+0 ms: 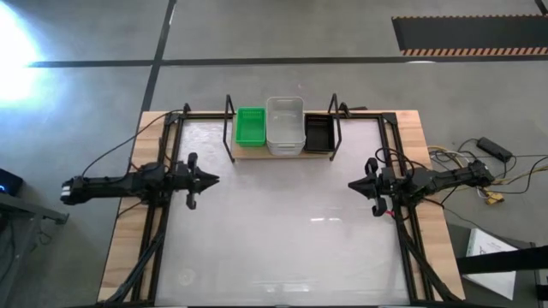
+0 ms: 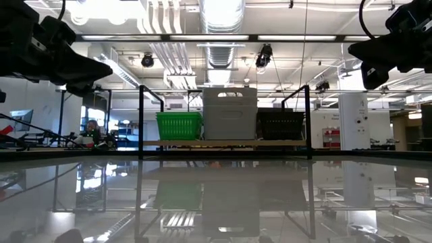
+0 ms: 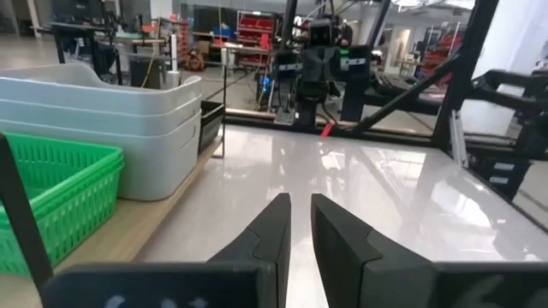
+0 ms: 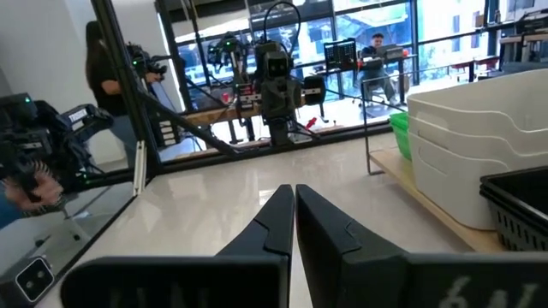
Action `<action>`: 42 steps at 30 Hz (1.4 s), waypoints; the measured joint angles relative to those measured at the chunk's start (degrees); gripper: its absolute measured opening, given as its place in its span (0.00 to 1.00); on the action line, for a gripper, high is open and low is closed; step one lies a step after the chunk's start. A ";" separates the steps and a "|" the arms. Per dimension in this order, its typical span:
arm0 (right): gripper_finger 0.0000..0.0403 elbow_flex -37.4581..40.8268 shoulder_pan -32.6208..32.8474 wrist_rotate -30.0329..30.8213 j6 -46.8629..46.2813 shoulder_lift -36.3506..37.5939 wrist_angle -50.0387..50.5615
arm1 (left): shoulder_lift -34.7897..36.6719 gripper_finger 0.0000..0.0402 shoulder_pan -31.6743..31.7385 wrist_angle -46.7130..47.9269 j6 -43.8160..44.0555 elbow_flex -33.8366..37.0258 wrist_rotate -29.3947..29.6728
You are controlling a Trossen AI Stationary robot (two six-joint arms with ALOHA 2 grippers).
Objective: Stack baskets on shelf by color
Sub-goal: Return to Home Position
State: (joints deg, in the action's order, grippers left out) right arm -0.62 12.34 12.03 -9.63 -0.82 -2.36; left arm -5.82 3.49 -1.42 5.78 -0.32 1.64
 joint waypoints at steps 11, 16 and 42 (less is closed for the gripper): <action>0.02 0.02 -2.02 1.49 4.30 0.22 0.08 | -3.03 0.08 0.00 -0.93 -0.24 -0.13 0.32; 0.02 0.02 -8.83 -1.07 5.16 0.81 0.22 | -4.09 0.08 0.00 -1.02 -0.22 -0.13 0.25; 0.02 0.04 -23.90 -24.06 1.76 -3.76 -0.23 | -6.93 0.08 0.01 -1.11 -0.20 -0.13 -0.02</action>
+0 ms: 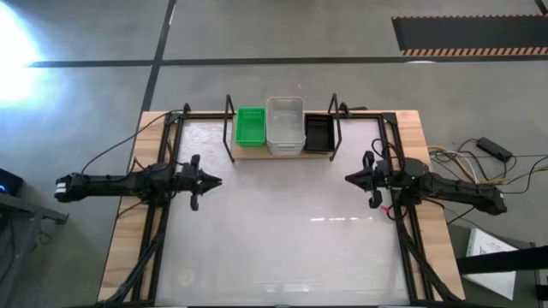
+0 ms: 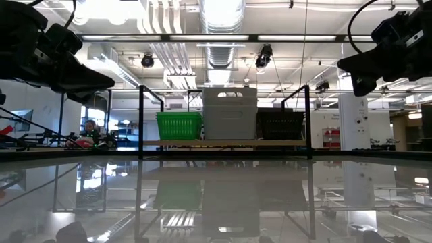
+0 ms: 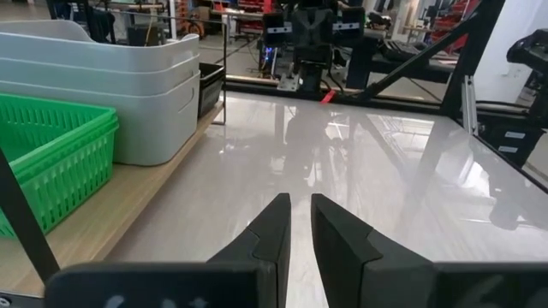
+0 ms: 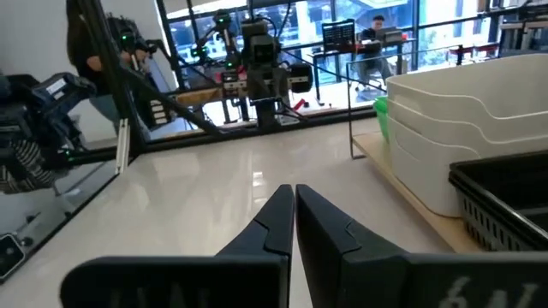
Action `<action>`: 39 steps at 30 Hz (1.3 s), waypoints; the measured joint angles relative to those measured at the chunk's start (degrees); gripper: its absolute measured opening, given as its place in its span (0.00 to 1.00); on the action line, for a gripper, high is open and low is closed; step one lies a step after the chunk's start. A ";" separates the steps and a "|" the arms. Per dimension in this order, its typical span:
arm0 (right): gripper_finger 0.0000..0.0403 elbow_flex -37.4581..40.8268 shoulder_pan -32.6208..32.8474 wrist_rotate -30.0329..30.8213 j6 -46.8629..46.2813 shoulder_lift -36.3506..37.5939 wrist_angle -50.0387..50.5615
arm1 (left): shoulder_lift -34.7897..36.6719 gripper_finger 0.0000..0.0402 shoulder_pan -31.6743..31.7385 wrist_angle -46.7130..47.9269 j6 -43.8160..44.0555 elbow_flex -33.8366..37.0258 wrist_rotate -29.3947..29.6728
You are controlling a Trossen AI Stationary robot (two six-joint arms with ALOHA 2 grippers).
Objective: Stack baskets on shelf by color
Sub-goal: Return to Home Position
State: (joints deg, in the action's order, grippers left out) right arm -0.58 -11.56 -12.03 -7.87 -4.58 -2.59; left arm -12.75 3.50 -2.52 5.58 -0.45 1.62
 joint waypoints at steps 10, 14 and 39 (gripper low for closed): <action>0.02 0.00 0.05 -0.02 -2.50 -0.04 -0.31 | 0.02 0.08 0.00 0.01 0.00 0.00 0.02; 0.02 0.00 0.05 -0.02 -2.59 -0.04 -0.35 | -0.24 0.08 0.01 0.03 0.00 0.00 0.03; 0.02 -0.02 10.83 1.60 -2.54 4.55 -1.93 | 10.65 0.08 0.01 -2.43 0.00 0.20 0.23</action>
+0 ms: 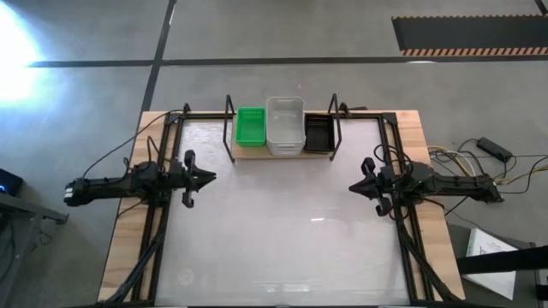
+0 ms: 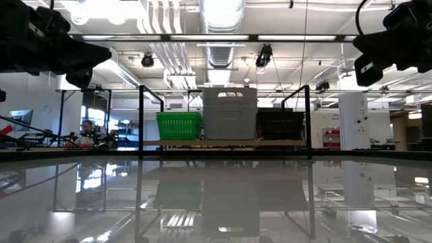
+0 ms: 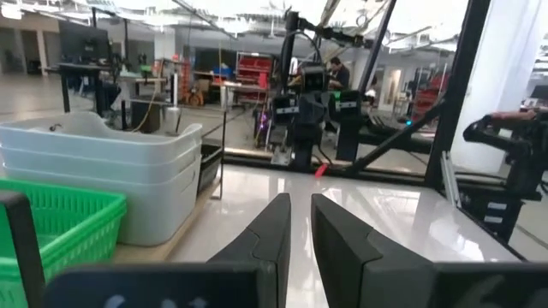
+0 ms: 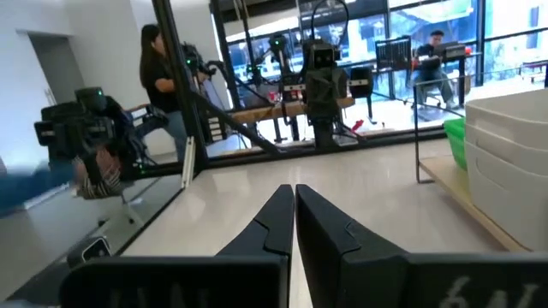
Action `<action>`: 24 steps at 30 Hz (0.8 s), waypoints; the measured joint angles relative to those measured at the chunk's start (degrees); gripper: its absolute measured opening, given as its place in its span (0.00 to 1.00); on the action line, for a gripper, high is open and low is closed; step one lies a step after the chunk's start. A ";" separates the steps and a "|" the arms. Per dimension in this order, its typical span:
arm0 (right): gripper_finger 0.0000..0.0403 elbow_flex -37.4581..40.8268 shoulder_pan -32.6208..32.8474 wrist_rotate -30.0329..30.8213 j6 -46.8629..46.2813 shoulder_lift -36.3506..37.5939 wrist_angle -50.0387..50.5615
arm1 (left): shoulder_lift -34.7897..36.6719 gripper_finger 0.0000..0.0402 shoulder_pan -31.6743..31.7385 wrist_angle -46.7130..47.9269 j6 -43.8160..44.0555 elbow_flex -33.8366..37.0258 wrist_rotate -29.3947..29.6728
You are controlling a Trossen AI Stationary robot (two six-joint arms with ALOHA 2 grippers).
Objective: Stack baskets on shelf by color
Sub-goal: Return to Home Position
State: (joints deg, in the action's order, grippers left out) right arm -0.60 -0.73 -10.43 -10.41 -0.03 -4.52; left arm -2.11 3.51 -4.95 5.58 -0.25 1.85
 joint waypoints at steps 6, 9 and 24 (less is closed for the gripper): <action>0.02 0.00 0.00 -0.01 -0.03 -0.07 -0.23 | -1.11 0.08 0.00 -0.59 0.00 0.00 -0.02; 0.02 -0.02 0.00 0.00 0.00 -0.25 -0.23 | -1.52 0.08 0.02 -0.46 0.00 0.00 -0.02; 0.02 -0.02 0.00 -0.01 0.02 -1.53 -0.24 | -2.75 0.08 0.00 -0.57 0.00 0.00 -0.08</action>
